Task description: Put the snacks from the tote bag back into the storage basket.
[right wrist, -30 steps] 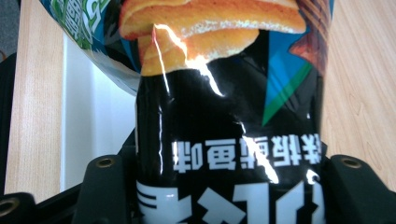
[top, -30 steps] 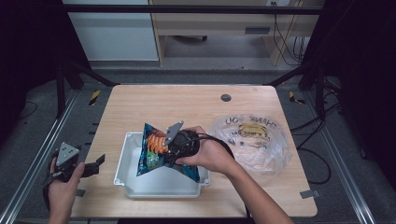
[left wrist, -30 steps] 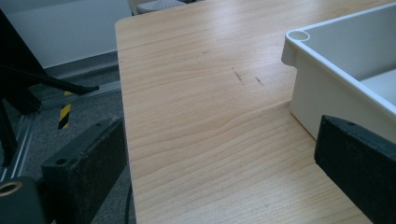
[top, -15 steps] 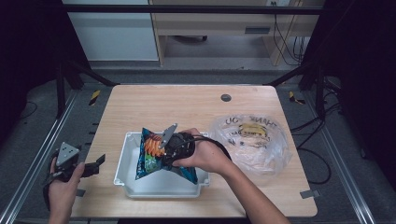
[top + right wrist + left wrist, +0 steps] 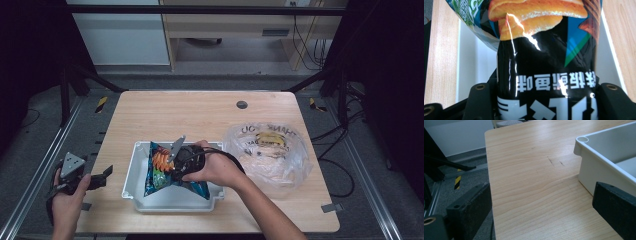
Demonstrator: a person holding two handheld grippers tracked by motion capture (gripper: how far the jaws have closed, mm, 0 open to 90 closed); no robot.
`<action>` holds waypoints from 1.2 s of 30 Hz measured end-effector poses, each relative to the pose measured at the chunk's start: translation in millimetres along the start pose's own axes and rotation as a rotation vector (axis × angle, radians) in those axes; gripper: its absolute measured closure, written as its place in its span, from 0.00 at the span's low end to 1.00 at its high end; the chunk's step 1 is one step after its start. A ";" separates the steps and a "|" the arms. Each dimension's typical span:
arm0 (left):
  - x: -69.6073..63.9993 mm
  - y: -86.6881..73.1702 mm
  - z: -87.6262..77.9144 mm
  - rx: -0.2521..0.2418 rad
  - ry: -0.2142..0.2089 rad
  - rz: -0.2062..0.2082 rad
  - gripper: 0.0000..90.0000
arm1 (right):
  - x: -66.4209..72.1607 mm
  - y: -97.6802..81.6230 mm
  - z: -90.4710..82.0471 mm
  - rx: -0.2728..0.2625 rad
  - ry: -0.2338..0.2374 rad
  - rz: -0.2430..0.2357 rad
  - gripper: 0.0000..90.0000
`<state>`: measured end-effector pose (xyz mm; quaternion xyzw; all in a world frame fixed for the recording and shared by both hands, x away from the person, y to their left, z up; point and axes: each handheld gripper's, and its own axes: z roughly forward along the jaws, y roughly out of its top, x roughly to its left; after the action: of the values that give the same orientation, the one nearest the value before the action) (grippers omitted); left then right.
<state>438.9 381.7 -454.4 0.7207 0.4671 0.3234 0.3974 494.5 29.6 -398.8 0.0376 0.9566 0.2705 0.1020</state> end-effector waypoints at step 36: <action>-0.9 0.0 1.2 0.003 -0.006 0.004 0.03 | 4.7 -2.2 15.0 0.025 0.027 -0.001 0.45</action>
<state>439.6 380.5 -455.1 0.7229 0.4651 0.3214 0.3972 493.1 35.9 -413.3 0.0348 0.9611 0.2591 0.0887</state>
